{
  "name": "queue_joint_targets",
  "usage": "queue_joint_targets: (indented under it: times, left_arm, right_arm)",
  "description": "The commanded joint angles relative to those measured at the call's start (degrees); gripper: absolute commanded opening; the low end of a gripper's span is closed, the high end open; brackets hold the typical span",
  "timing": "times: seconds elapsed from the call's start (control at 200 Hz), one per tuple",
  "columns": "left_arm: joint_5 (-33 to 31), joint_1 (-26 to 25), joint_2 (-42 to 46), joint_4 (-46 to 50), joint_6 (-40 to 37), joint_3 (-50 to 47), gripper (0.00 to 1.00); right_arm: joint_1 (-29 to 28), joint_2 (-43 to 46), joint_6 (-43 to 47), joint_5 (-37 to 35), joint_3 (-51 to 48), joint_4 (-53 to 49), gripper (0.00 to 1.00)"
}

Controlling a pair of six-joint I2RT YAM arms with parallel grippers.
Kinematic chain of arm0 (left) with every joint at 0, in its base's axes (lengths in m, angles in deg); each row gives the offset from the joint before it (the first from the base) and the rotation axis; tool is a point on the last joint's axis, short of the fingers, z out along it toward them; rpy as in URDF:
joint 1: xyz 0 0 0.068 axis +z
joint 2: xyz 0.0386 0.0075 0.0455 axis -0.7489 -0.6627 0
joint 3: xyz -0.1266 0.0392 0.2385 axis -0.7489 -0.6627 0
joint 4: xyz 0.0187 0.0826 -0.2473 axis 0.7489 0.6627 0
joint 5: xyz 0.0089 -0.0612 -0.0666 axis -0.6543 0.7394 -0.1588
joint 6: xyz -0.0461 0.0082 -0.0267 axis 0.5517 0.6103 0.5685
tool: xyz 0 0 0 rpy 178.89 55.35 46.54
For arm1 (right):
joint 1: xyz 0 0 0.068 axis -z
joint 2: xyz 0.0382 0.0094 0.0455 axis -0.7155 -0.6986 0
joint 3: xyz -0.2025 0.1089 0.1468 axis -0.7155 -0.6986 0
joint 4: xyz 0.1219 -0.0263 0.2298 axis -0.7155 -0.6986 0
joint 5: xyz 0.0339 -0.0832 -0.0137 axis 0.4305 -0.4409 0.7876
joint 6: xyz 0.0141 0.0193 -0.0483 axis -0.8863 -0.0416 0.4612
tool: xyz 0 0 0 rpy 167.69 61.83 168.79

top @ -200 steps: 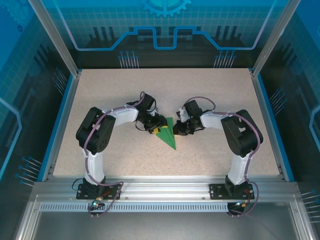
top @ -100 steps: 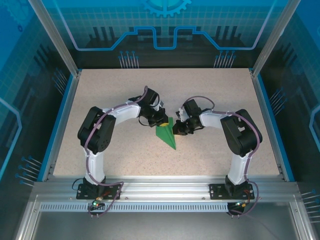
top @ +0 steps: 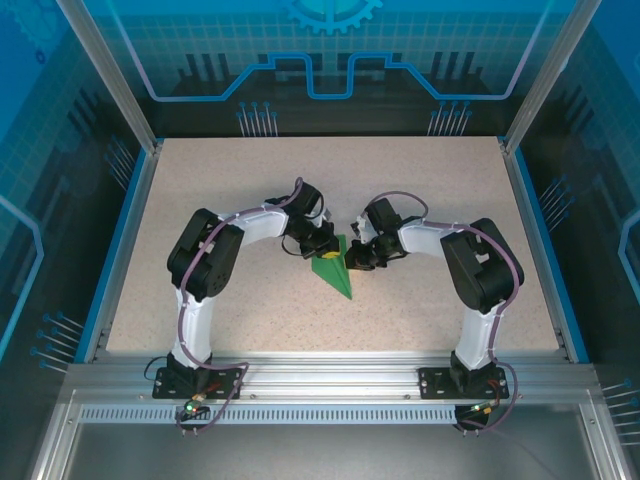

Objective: Fold a paper plane with a square sheet of paper (fold left side to right side)
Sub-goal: Fourth fold the wing at the center of the table.

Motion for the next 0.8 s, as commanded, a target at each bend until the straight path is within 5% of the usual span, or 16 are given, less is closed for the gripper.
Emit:
queue_joint_targets:
  times: [0.0, 0.795]
  left_arm:
    - [-1.2, -0.1, -0.9, 1.6, -2.2, -0.6, 0.0]
    - [-3.3, 0.4, -0.5, -2.4, -3.0, -6.7, 0.0]
  right_arm:
    - [-1.6, -3.5, 1.2, -4.5, -1.0, -6.5, 0.09]
    - [-1.8, -3.1, 2.0, -4.3, -0.3, -7.2, 0.1]
